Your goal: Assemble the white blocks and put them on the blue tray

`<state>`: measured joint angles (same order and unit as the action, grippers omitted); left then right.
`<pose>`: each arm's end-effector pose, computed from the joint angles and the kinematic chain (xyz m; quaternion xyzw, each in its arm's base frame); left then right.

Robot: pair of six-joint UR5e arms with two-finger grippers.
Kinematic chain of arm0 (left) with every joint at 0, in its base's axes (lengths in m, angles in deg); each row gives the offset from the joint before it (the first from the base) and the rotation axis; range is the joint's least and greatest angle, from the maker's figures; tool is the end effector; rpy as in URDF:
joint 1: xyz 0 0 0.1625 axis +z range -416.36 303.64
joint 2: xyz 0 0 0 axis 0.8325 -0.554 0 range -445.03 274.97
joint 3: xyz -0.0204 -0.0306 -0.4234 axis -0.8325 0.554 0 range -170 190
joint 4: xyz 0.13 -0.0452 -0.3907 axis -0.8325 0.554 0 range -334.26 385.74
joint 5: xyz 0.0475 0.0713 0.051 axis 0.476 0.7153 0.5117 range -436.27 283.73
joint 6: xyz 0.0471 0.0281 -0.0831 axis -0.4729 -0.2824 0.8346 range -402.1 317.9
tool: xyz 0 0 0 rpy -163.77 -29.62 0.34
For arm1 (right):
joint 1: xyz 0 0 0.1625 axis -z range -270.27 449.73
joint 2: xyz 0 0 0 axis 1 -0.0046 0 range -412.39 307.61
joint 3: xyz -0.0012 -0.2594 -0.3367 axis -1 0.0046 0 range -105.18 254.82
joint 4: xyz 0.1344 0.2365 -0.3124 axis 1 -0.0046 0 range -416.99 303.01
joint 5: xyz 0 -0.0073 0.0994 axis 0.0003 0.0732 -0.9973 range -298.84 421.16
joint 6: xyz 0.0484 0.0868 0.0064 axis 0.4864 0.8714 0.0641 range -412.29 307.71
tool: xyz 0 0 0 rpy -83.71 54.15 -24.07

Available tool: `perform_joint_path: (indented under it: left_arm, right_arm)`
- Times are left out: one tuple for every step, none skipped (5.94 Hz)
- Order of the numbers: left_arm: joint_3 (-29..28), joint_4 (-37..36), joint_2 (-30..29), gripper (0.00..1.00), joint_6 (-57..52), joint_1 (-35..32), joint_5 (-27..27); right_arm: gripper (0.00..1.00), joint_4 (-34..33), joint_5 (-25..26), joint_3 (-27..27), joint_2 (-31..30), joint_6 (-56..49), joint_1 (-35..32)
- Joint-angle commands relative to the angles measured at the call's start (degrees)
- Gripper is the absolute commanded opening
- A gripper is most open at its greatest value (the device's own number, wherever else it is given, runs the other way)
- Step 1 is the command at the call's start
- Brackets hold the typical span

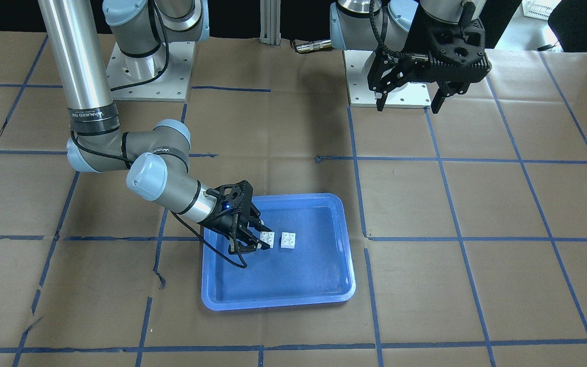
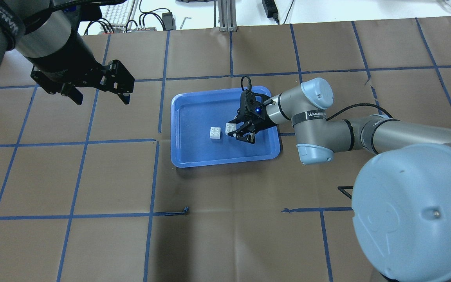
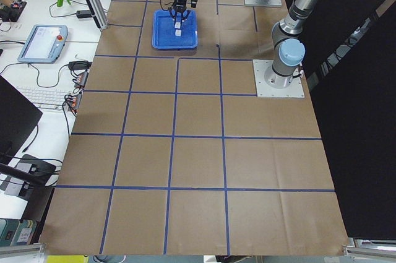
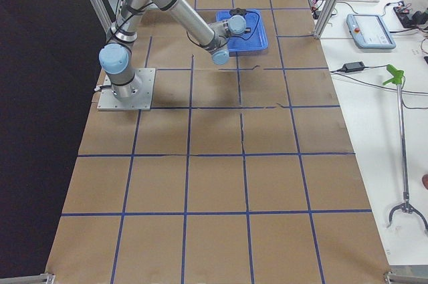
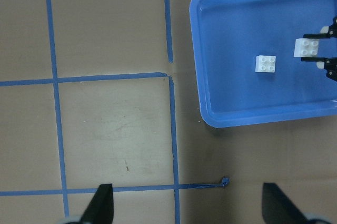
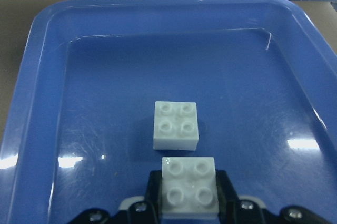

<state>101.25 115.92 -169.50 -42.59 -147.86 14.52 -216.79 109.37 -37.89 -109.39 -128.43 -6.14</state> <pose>-0.1438 -0.4531 0.5226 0.0172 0.9992 -0.0358 0.0067 0.2568 -0.5438 0.1473 -0.6414 0.6709 -0.2975 0.2236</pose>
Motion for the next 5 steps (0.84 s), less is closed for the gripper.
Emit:
perform_joint_path:
  left_arm:
    - [0.0,0.0,0.0,1.00,0.0,0.0,0.0]
    - [0.0,0.0,0.1,1.00,0.0,0.0,0.0]
    - [0.0,0.0,0.1,1.00,0.0,0.0,0.1]
    - [0.0,0.0,0.2,1.00,0.0,0.0,0.1]
    - [0.0,-0.1,0.1,1.00,0.0,0.0,0.0]
  right_arm:
    - [0.29,-0.5,0.0,-0.3,1.1,-0.1,-0.5]
    - [0.29,-1.4,-0.2,-0.2,1.5,-0.1,-0.6]
    - [0.29,-1.5,-0.7,-0.1,1.5,0.0,-0.6]
    - [0.29,-1.4,-0.7,-0.1,1.4,0.4,-0.6]
    - [0.29,-1.4,-0.8,-0.1,1.4,0.4,-0.6]
